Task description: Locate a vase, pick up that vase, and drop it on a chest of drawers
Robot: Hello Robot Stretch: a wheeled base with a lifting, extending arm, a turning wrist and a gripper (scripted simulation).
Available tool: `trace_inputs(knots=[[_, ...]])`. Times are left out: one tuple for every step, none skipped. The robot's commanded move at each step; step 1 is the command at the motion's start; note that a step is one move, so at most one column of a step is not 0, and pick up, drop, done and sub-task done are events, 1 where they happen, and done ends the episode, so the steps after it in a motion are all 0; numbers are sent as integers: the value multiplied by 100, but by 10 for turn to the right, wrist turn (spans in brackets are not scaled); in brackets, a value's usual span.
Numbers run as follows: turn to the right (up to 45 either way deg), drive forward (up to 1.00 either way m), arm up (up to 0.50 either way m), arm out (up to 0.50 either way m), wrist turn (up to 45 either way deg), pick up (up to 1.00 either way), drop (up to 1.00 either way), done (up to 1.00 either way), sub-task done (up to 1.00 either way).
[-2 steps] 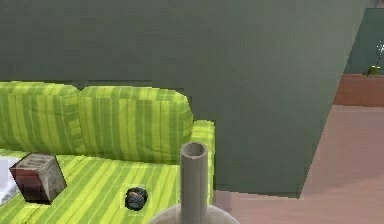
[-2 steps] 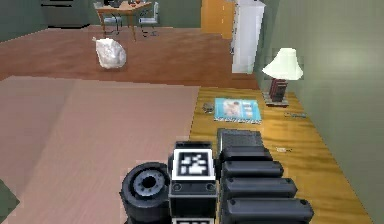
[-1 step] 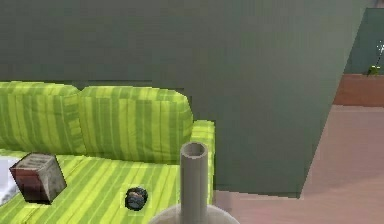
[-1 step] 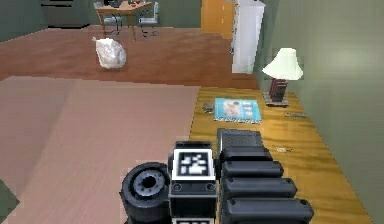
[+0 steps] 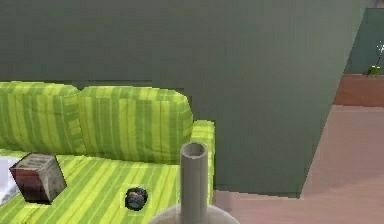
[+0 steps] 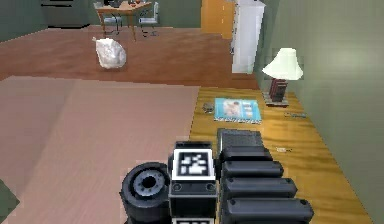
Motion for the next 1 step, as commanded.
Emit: trace_inputs(knots=[[450,0,0,0,0,0,0,0,0]])
